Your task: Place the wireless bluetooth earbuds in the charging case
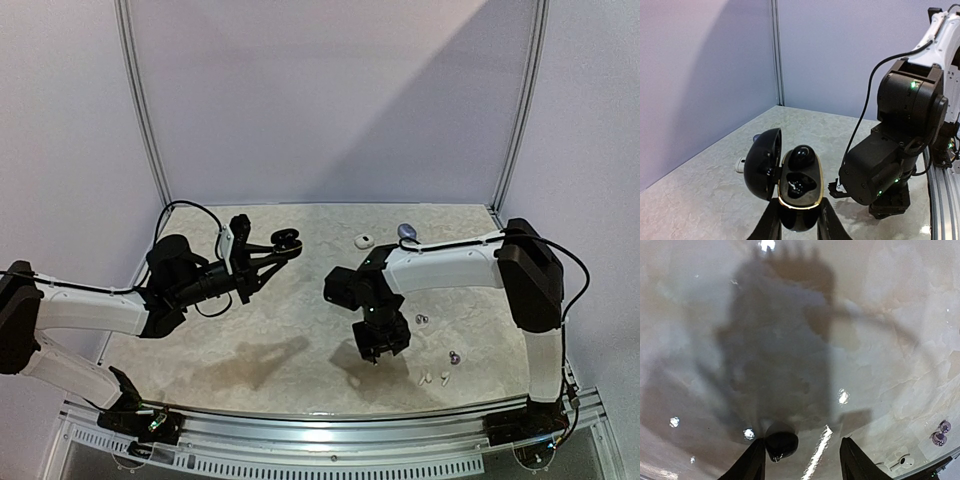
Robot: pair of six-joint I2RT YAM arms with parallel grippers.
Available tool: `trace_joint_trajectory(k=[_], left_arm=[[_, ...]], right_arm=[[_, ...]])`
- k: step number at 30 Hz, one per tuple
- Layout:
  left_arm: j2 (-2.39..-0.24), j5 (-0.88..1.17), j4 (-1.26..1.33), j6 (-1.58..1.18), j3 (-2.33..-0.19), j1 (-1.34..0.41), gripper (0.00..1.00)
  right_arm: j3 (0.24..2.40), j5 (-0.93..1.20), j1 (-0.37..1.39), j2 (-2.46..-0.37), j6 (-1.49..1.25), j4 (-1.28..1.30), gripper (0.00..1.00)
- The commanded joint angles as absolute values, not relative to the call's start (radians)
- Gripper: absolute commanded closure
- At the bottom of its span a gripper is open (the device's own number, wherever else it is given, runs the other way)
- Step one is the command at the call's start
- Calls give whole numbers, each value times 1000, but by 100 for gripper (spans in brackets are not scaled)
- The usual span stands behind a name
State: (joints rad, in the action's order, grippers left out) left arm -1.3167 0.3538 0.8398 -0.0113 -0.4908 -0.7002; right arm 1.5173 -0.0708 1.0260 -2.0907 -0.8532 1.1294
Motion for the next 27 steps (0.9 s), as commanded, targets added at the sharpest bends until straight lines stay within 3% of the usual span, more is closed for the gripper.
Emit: trace_joint_trajectory(k=[1, 11, 27], left_arm=[[-1296, 352, 831, -5, -478, -704, 100], [-1294, 351, 832, -2, -480, -705, 100], [-1296, 350, 833, -3, -482, -704, 100]], right_arm=[[1526, -32, 1003, -2029, -845, 1079, 48], [1520, 60, 961, -2042, -991, 1064, 57], [1489, 93, 961, -2096, -980, 1059, 71]])
